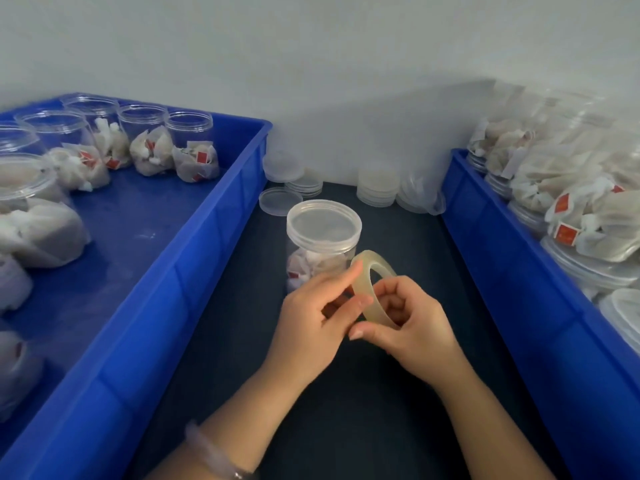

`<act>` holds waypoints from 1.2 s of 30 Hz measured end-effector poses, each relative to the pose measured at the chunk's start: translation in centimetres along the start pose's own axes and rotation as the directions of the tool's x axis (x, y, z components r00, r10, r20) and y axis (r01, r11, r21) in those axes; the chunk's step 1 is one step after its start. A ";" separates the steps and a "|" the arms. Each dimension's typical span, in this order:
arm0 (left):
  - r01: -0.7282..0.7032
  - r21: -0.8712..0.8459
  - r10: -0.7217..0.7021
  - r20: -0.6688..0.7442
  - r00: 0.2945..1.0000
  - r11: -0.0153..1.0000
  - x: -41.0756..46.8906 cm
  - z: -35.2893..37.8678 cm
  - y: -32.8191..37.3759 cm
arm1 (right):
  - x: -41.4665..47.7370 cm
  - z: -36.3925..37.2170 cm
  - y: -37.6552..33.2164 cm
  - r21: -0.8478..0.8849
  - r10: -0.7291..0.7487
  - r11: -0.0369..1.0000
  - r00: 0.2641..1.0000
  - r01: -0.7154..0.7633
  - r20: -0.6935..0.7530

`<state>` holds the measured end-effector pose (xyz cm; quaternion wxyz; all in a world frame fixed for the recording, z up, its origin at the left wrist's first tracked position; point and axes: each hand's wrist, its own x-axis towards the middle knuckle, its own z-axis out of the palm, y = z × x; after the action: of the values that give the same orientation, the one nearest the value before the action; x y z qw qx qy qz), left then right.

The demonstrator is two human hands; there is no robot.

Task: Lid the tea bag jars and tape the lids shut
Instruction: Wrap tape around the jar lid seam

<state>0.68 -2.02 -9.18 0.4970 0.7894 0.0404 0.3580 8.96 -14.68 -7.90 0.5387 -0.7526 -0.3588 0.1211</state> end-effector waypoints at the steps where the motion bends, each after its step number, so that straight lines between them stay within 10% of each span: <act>1: 0.004 0.003 -0.004 -0.040 0.999 1.000 -0.2 0.1 0.0 | -0.1 0.2 0.2 -0.011 -0.007 1.000 1.000 0.007 -0.023; 12: 0.106 -0.111 -0.115 -0.075 0.990 0.988 0.0 -0.5 0.0 | -0.1 0.9 0.6 0.034 -0.041 0.999 0.998 0.043 -0.047; 18: -0.059 0.227 0.077 -0.072 0.994 0.972 0.0 -0.4 -0.1 | -0.1 0.9 0.9 -0.015 -0.065 0.998 0.996 0.064 -0.056; 29: 0.238 0.015 -0.237 0.186 0.954 0.971 0.0 -1.1 -0.3 | 0.4 -0.2 1.4 -0.315 -0.217 0.932 0.972 0.179 -0.088; 36: 0.108 0.410 -0.167 0.112 0.980 0.906 0.4 -0.1 0.1 | 1.2 -0.8 0.5 -0.551 -0.107 0.832 0.994 0.069 -0.037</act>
<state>0.84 -1.83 -8.83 0.3500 0.8935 0.1326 0.2481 10.50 -14.52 -7.82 0.3172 -0.8617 -0.3945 -0.0367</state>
